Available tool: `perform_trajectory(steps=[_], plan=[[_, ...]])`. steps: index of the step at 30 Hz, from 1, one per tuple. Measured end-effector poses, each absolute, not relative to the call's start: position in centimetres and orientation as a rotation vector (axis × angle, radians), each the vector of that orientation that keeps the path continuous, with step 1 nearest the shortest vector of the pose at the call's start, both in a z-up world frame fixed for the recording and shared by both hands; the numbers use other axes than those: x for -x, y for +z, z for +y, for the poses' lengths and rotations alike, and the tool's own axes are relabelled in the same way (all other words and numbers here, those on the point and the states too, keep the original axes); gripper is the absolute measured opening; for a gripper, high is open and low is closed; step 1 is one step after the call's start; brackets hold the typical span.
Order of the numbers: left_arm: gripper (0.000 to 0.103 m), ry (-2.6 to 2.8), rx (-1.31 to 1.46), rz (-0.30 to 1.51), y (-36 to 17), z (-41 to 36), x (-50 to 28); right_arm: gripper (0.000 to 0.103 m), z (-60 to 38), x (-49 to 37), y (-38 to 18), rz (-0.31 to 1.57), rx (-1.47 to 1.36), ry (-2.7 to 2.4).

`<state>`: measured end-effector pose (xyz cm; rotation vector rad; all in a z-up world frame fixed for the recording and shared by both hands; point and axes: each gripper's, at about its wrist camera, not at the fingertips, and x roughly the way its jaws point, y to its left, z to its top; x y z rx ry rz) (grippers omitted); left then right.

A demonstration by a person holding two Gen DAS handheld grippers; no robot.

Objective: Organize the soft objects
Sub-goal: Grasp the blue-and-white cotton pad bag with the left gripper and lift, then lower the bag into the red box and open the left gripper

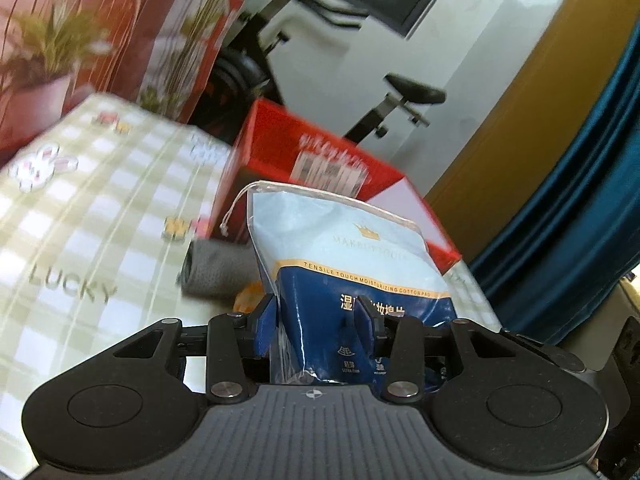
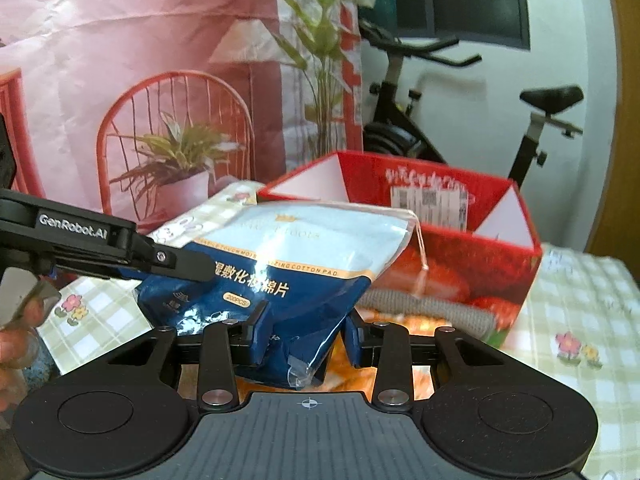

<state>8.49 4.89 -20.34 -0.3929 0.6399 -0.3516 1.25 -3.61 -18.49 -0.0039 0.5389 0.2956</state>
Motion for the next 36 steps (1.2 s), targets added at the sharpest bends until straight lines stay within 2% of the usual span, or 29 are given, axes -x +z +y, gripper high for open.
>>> perform_trajectory(steps=[9,15,26,36], plan=[[0.044,-0.399,0.316,0.551,-16.4,3.5,-10.6,0.034,-5.0,-3.6,-15.0,0.459,0.049,0.307],[0.044,-0.449,0.272,0.531,-14.4,1.9,-15.4,0.035,-7.3,-7.4,-13.1,0.436,0.072,0.307],[0.046,-0.478,0.303,0.662,-17.7,-0.5,-25.9,0.035,-11.6,-17.7,-14.6,0.534,0.079,0.288],[0.047,-0.453,0.239,0.774,-19.9,-2.4,-29.9,0.035,-13.7,-23.5,-18.5,0.669,0.061,0.26]])
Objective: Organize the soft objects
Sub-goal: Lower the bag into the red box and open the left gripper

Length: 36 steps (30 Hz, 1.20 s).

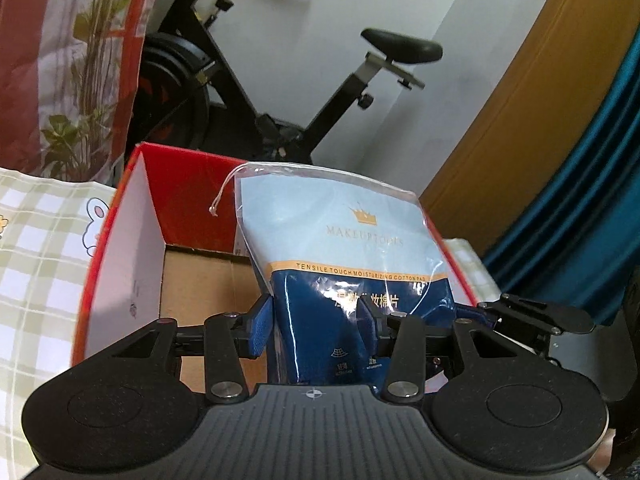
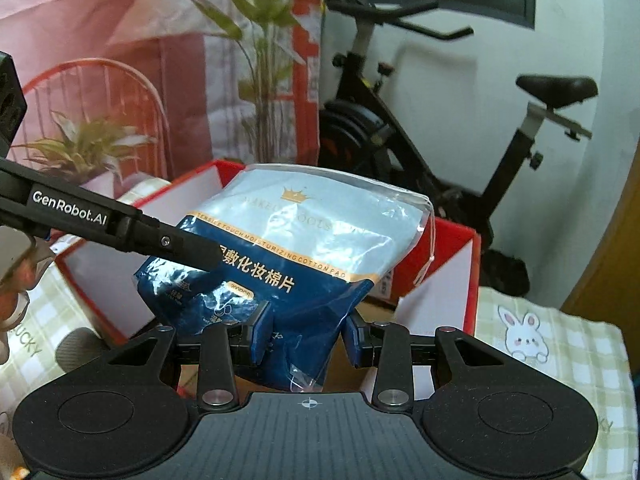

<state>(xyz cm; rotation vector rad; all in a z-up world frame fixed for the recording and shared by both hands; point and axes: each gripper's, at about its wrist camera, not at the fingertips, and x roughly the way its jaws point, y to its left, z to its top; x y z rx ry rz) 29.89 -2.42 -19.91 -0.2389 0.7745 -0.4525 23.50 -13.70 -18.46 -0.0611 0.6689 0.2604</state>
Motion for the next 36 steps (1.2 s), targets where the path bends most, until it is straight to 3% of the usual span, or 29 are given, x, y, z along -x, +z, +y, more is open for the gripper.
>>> perform_trajectory(steps=[8,14,36], plan=[[0.046,-0.437,0.221,0.825,-21.5,-2.9,-31.0,0.038,-14.5,-24.9,-20.4,0.726,0.035,0.253],[0.058,-0.396,0.15,0.824,-21.2,-3.2,-30.8,0.046,-14.0,-24.9,-20.8,0.742,0.056,0.22],[0.058,-0.307,0.084,0.69,-15.7,-0.1,-20.4,0.047,-12.2,-15.4,-15.9,0.618,-0.016,0.221]])
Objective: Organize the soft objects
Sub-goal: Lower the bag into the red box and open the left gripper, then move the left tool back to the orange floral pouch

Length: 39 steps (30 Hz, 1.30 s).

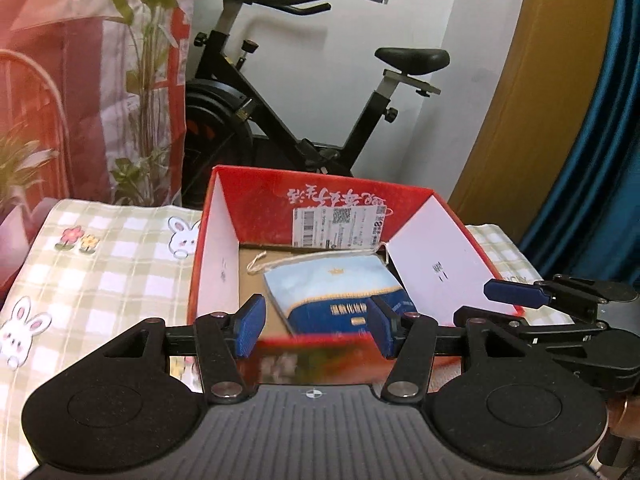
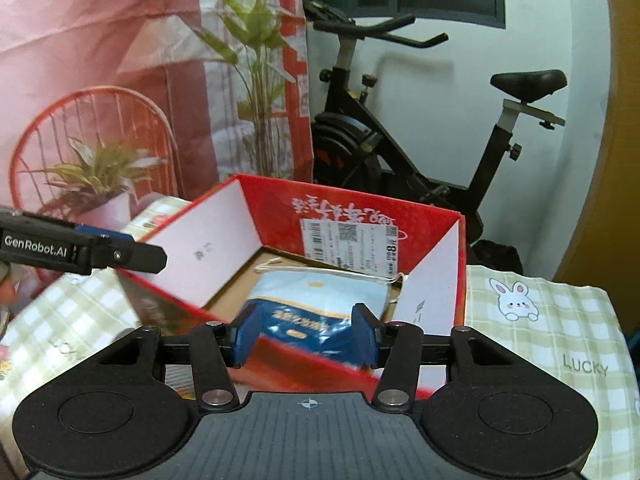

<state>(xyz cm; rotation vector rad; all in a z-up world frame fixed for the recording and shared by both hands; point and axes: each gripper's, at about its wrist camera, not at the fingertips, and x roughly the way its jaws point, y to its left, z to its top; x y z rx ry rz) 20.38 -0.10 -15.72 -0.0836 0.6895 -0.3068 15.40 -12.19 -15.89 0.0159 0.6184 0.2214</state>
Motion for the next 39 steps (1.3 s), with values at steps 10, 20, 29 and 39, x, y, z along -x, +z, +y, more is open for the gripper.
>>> perform_trajectory(steps=[10,20,29,39], plan=[[0.058,-0.298,0.103,0.686,-17.8,1.1,-14.3,0.047,-9.6,-8.4,-17.9,0.621,-0.092,0.229],[0.058,-0.237,0.192,0.744,-21.9,2.4,-12.8,0.047,-7.1,-5.4,-21.7,0.675,-0.074,0.209],[0.058,-0.217,0.266,0.772,-24.8,3.7,-12.7,0.049,-6.9,-5.4,-23.8,0.686,-0.066,0.21],[0.061,-0.241,0.352,0.8,-26.6,3.8,-13.2,0.05,-7.0,-5.2,-24.2,0.676,-0.076,0.213]])
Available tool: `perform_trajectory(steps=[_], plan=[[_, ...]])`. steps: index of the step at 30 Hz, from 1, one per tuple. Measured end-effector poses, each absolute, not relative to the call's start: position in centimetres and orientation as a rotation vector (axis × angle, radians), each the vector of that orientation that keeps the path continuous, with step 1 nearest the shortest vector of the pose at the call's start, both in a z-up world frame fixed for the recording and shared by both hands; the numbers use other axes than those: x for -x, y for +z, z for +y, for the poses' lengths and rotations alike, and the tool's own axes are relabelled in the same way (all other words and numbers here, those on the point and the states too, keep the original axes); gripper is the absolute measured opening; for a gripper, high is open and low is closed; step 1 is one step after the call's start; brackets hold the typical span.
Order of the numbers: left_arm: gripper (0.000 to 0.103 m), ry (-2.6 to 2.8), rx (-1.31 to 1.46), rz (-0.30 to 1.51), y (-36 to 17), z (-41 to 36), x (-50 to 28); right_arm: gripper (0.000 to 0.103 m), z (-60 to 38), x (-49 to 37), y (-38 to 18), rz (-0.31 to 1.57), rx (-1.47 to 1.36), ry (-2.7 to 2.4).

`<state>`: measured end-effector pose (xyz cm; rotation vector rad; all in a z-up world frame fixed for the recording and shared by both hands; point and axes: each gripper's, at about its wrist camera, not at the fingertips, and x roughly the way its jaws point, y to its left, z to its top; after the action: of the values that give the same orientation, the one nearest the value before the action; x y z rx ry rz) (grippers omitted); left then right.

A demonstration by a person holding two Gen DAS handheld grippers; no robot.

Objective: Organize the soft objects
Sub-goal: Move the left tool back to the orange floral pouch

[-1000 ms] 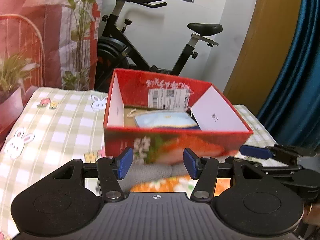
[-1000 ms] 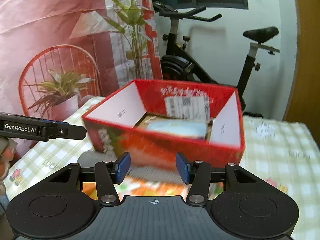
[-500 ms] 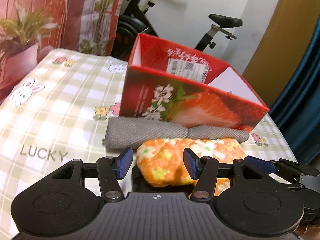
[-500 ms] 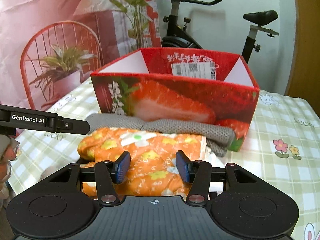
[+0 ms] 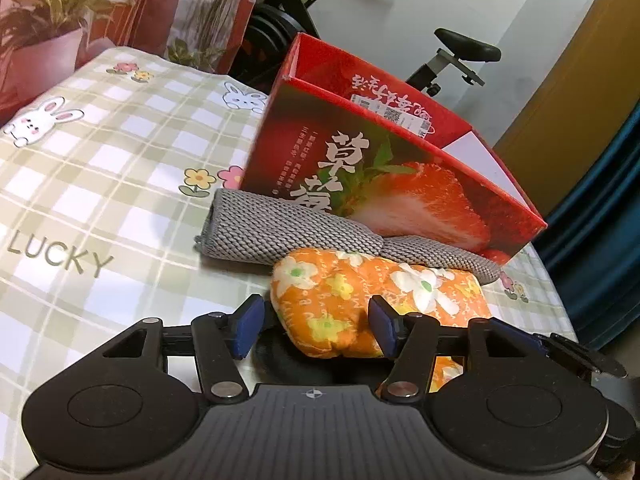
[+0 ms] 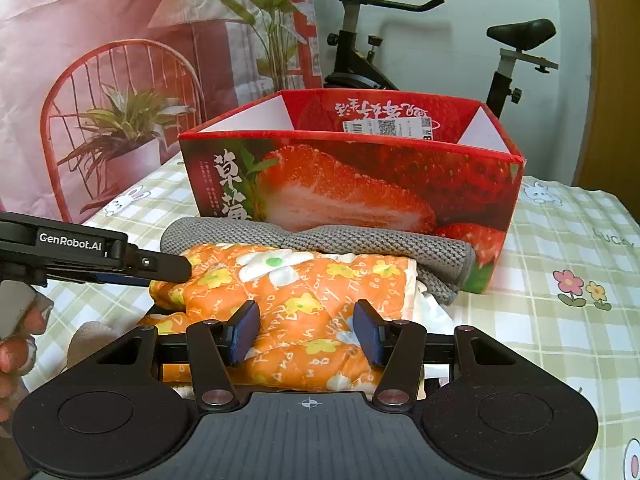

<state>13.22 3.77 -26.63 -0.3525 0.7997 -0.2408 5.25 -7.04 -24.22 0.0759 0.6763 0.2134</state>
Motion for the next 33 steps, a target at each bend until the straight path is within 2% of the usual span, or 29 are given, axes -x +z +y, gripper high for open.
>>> perform_trajectory(steps=[18,33], plan=[[0.061,-0.247,0.301,0.784,-26.0,2.4,-13.8,0.052,-7.5,-5.9,-24.6,0.7,-0.111,0.229],[0.061,-0.264,0.213,0.713,-21.4,2.1,-11.5,0.053,-6.9,-7.0,-24.2,0.773,-0.099,0.214]])
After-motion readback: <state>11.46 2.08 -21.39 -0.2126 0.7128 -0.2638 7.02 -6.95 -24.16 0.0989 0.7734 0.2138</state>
